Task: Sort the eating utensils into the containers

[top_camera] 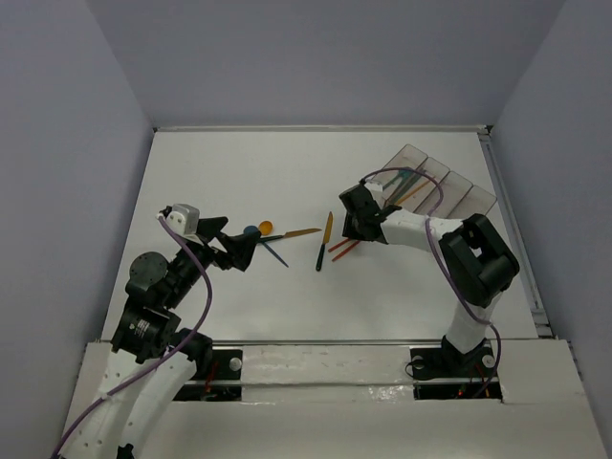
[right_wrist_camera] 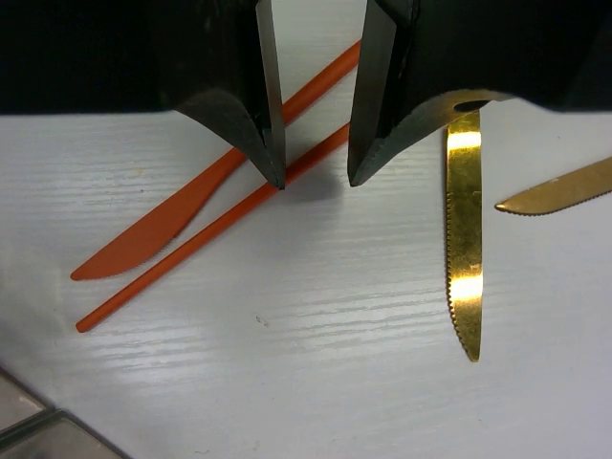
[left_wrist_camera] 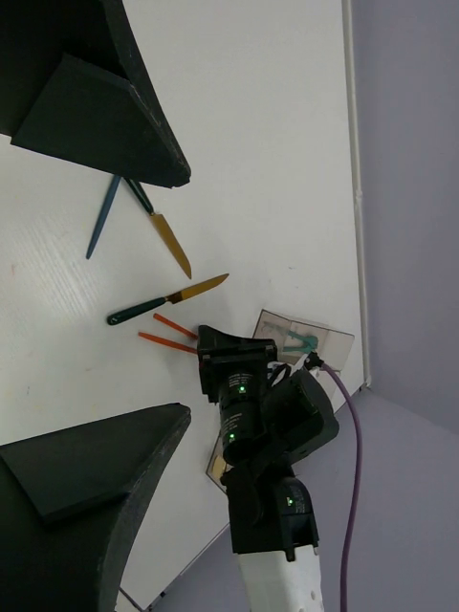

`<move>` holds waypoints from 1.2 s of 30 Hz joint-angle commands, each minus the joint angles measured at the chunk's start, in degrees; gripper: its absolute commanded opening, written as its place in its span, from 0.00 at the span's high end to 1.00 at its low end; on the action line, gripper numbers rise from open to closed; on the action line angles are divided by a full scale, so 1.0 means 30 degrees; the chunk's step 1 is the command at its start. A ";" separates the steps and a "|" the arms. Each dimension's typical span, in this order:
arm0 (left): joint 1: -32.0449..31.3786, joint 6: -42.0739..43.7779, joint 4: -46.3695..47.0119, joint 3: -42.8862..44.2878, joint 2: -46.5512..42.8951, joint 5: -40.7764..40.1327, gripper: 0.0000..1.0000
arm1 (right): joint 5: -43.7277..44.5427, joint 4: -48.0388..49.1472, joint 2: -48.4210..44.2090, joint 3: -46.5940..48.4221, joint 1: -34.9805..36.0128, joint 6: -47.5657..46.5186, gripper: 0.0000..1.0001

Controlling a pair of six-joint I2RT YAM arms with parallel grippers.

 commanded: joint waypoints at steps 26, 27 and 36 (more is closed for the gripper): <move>0.0104 0.0029 0.0778 0.0663 0.0110 0.0254 0.01 | 0.1365 -0.0905 0.1870 0.1285 0.0133 -0.0148 0.65; 0.0104 0.0029 0.0807 0.0663 0.0110 0.0283 0.01 | 0.1220 -0.0906 0.1929 0.1315 0.0133 0.0026 0.67; 0.0104 0.0029 0.0836 0.0663 0.0109 0.0371 0.01 | 0.0692 -0.0935 0.2602 0.1812 0.0338 0.0876 0.83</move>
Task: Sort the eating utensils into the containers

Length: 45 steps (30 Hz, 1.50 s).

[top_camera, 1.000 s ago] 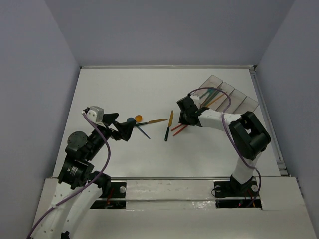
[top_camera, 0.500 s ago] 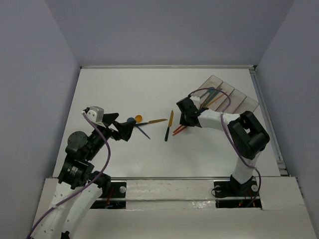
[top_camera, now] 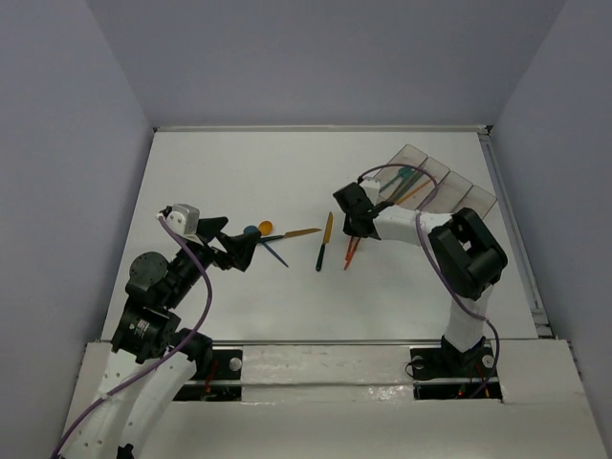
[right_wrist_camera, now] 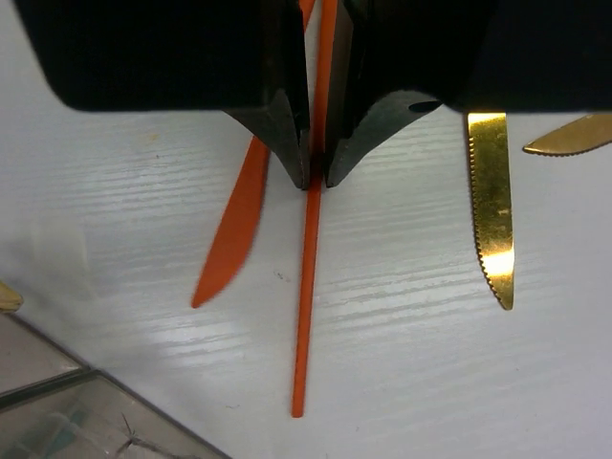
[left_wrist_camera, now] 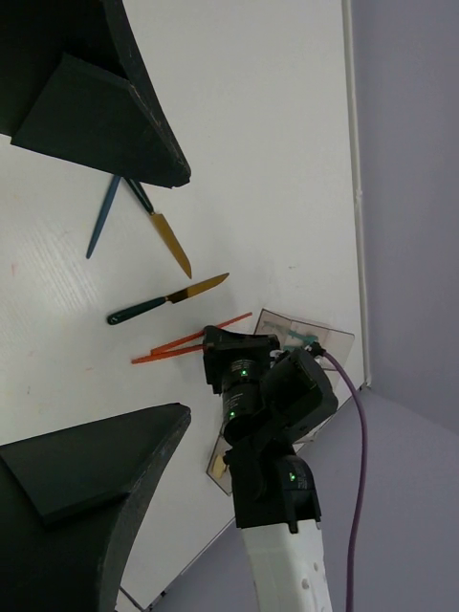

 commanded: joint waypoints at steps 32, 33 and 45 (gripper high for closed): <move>0.0104 0.0088 0.0800 0.0634 0.0432 0.0261 0.01 | -0.0509 0.4182 -0.7592 -0.2224 -0.5919 -0.1546 1.00; 0.0104 0.0117 0.0800 0.0634 0.0432 0.0204 0.01 | -0.0598 0.4095 -0.7446 -0.1991 -0.6649 -0.1750 1.00; 0.0104 0.0205 0.0711 0.0634 0.0696 -0.0090 0.01 | -0.0629 0.4007 -0.2702 0.2170 -0.9615 -0.2776 1.00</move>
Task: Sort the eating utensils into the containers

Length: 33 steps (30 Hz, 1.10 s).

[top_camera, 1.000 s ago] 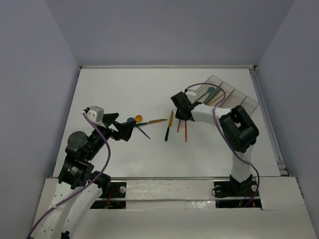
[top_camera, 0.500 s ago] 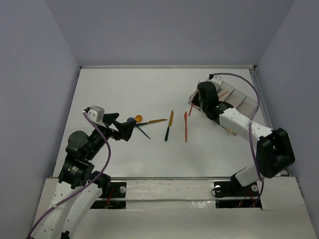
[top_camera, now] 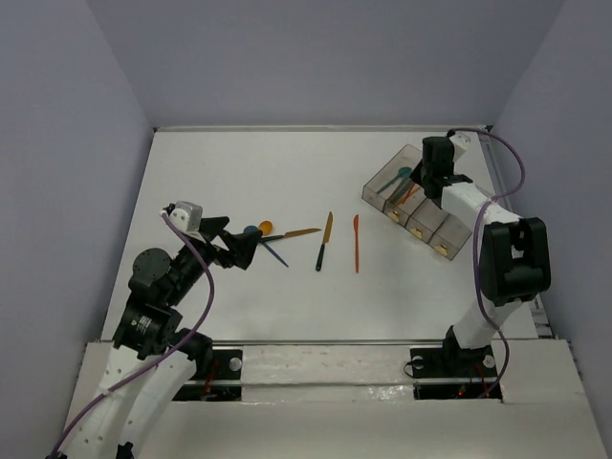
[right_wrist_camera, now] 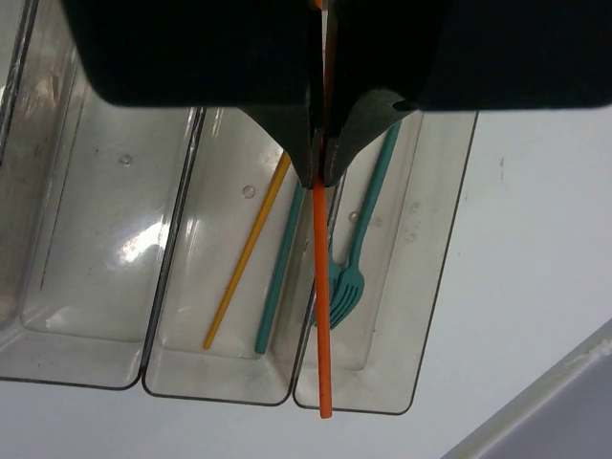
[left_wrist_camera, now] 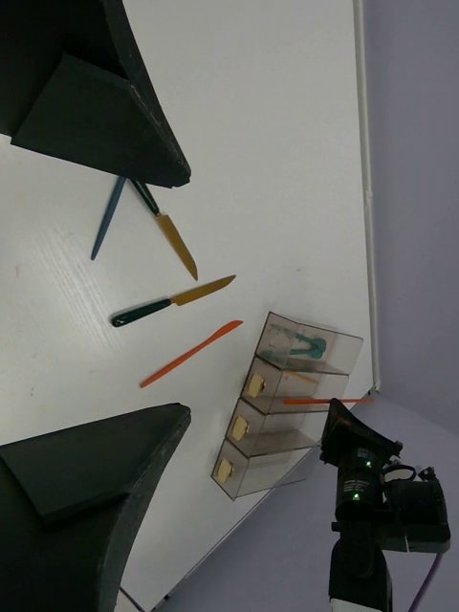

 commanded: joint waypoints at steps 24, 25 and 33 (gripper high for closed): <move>0.0272 0.0169 0.0778 0.0693 0.0251 -0.0112 0.01 | -0.3820 0.0422 -0.2803 -0.1361 0.1835 -0.1467 0.41; 0.0272 0.0169 0.0749 0.0664 0.0164 -0.0083 0.01 | -0.3295 0.0189 -0.3125 -0.1856 0.3409 -0.1817 0.42; 0.0272 0.0139 0.0777 0.0663 0.0017 0.0093 0.01 | -0.0600 -0.3059 -0.2341 -0.2799 1.0504 -0.0741 0.45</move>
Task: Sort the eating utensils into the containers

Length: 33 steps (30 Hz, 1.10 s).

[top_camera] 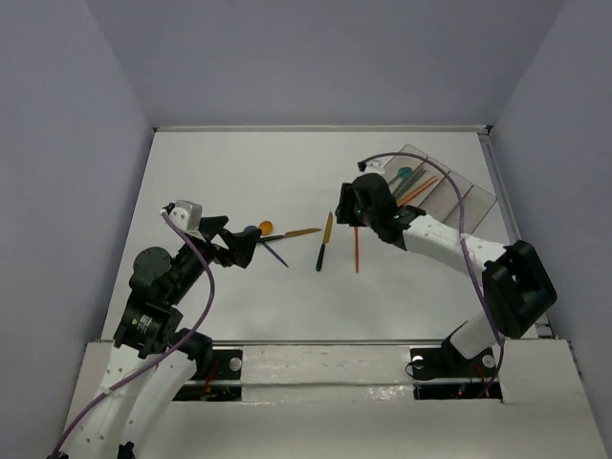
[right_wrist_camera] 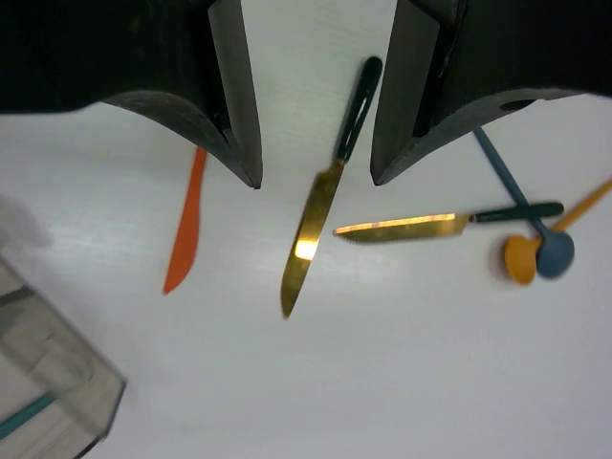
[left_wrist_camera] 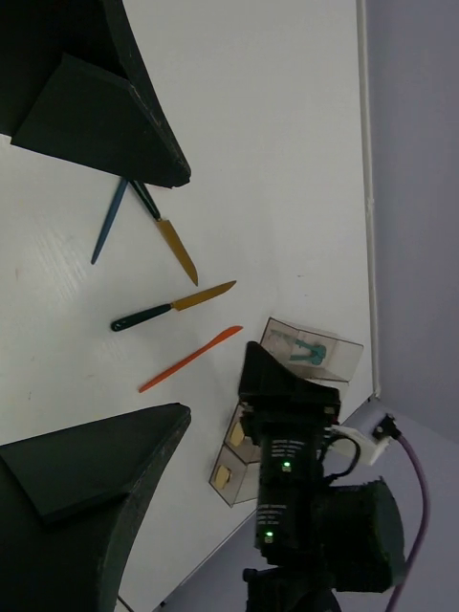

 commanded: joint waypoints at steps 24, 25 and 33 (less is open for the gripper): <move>0.0061 0.0052 0.0778 0.0575 -0.0459 0.0415 0.01 | 0.4101 -0.4388 0.4466 0.2336 0.6252 0.2802 0.48; 0.0061 0.0052 0.0778 0.0604 -0.0458 0.0444 0.01 | 0.4130 -0.4272 0.4524 0.2396 0.6426 0.2888 0.48; 0.0061 0.0051 0.0748 0.0546 -0.0458 0.0415 0.01 | 0.4948 -0.4271 0.7335 0.3831 0.6428 0.3620 0.51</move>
